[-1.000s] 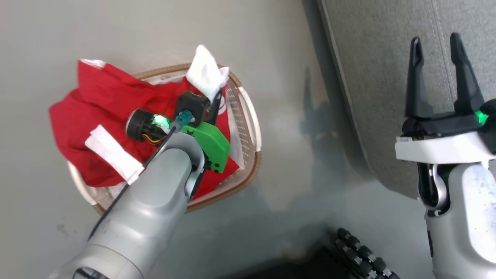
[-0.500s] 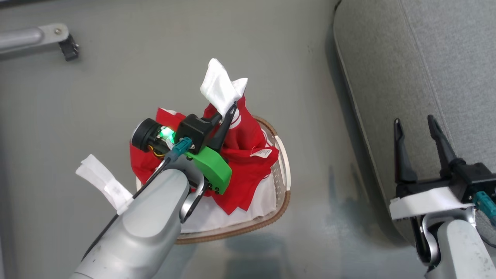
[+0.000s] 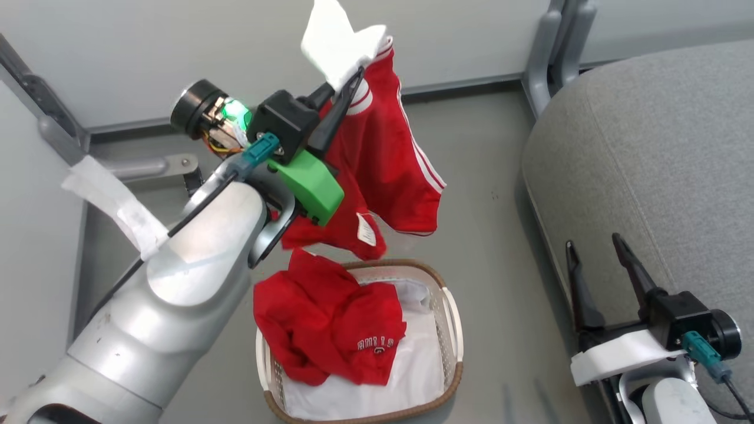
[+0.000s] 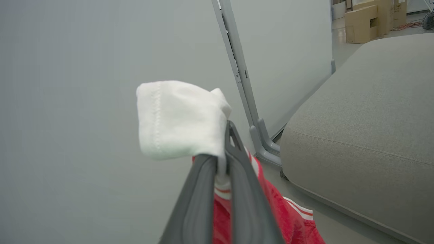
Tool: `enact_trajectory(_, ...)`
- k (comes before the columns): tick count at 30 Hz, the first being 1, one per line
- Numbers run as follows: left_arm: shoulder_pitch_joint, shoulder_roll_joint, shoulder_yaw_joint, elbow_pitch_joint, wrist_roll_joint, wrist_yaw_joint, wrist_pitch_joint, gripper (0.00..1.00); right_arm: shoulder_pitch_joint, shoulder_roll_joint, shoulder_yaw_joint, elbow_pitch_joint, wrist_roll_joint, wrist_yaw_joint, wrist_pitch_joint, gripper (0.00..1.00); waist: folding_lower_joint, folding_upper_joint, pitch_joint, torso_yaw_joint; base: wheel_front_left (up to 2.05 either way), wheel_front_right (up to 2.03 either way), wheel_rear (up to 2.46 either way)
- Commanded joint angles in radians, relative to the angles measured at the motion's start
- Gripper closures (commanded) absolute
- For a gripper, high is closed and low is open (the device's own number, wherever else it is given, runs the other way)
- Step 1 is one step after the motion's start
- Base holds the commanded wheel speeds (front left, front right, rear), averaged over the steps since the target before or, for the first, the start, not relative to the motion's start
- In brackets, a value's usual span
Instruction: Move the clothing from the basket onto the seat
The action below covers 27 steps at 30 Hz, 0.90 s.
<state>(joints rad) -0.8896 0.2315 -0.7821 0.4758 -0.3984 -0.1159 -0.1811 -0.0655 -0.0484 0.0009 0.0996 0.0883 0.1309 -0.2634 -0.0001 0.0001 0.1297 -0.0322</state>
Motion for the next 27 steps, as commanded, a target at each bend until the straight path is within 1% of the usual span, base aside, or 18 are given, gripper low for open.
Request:
enact_trajectory(1, -0.025, 0.000, -0.005, -0.010, -0.004, -0.006, 0.006, 1.00, 0.020, -0.004, 0.012, 0.002, -0.001, 0.000, -0.002, 0.00, 0.0001, -0.0001, -0.086, 0.019, 0.00, 0.00, 0.00)
enact_trajectory(5, -0.076, -0.007, -0.007, -0.022, -0.013, -0.007, 0.017, 1.00, -0.004, -0.004, 0.060, 0.001, -0.011, 0.000, -0.002, 0.00, 0.0001, -0.0001, -0.104, 0.012, 0.00, 0.00, 0.00)
enact_trajectory(10, -0.119, -0.015, 0.007, -0.023, -0.029, -0.009, 0.003, 1.00, -0.058, -0.004, 0.132, 0.014, -0.031, 0.000, -0.002, 0.00, 0.0001, -0.0001, -0.117, 0.008, 0.00, 0.00, 0.00)
enact_trajectory(13, -0.125, -0.015, 0.010, -0.022, -0.037, -0.010, -0.006, 1.00, -0.091, -0.004, 0.154, 0.037, -0.042, 0.000, -0.002, 0.00, 0.0001, -0.0001, -0.122, 0.011, 0.00, 0.00, 0.00)
enact_trajectory(18, -0.122, -0.022, -0.002, -0.034, -0.046, -0.011, -0.016, 1.00, -0.136, -0.004, 0.193, 0.131, -0.048, 0.000, -0.002, 0.00, 0.0001, -0.0001, -0.134, 0.026, 0.00, 0.00, 0.00)
enact_trajectory(24, -0.125, -0.040, -0.031, -0.080, -0.051, -0.013, -0.021, 1.00, -0.181, -0.004, 0.193, 0.231, -0.029, 0.000, -0.002, 0.00, 0.0001, -0.0001, -0.139, 0.046, 0.00, 0.00, 0.00)
enact_trajectory(27, -0.139, -0.047, -0.045, -0.112, -0.053, -0.012, -0.016, 1.00, -0.215, -0.015, 0.242, 0.270, -0.010, 0.000, -0.002, 0.00, 0.0001, -0.0001, -0.138, 0.056, 0.00, 0.00, 0.00)
